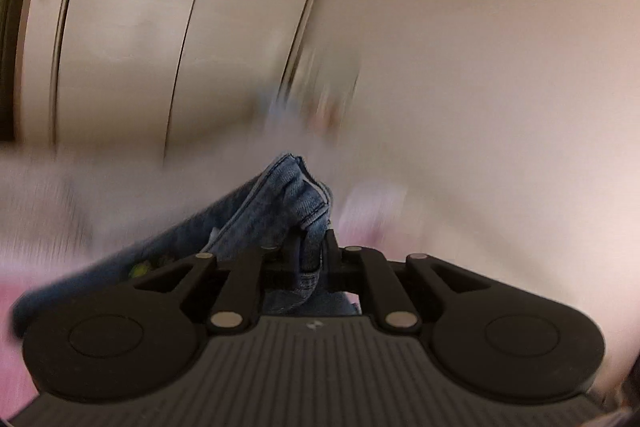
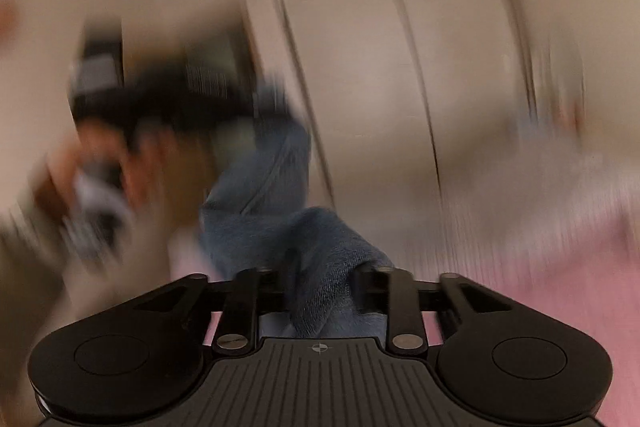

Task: Fold clothes
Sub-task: 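Lift the jeans out of the hamper with both grippers and carry to the bed, then open both grippers to drop the jeans onto the pink bedspread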

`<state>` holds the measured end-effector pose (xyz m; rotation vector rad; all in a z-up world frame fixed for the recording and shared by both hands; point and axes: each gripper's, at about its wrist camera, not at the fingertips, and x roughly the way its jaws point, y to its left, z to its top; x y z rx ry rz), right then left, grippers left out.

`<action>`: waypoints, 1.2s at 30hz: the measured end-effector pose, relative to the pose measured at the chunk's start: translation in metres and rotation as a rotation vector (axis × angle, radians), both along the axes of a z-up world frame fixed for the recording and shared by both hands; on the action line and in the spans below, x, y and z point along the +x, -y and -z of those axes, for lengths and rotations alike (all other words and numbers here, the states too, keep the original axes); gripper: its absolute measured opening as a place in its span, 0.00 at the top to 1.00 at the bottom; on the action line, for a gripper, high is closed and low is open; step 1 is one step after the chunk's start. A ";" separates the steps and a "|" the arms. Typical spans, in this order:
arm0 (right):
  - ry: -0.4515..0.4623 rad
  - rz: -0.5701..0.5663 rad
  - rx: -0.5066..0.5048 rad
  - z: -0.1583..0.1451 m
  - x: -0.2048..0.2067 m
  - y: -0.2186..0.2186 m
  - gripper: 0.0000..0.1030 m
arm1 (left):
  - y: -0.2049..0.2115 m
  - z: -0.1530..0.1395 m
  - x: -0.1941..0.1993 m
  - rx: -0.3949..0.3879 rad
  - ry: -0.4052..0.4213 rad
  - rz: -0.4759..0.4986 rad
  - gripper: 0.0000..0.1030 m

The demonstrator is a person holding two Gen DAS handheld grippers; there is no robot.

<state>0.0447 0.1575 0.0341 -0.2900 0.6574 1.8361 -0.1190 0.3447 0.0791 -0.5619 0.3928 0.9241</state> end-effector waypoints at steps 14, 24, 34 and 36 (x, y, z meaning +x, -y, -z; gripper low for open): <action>0.069 -0.035 -0.308 0.113 0.024 0.048 0.62 | 0.193 0.237 -0.094 -0.519 -0.194 -0.440 0.94; 0.230 -0.255 -0.265 0.178 -0.027 0.107 0.62 | 0.304 0.242 -0.091 -0.524 -0.283 -0.620 0.93; 0.409 -0.320 -0.194 0.210 -0.051 0.137 0.62 | 0.332 0.242 -0.090 -0.527 -0.295 -0.671 0.92; 0.427 -0.321 -0.184 0.211 -0.054 0.138 0.62 | 0.330 0.243 -0.092 -0.529 -0.296 -0.664 0.92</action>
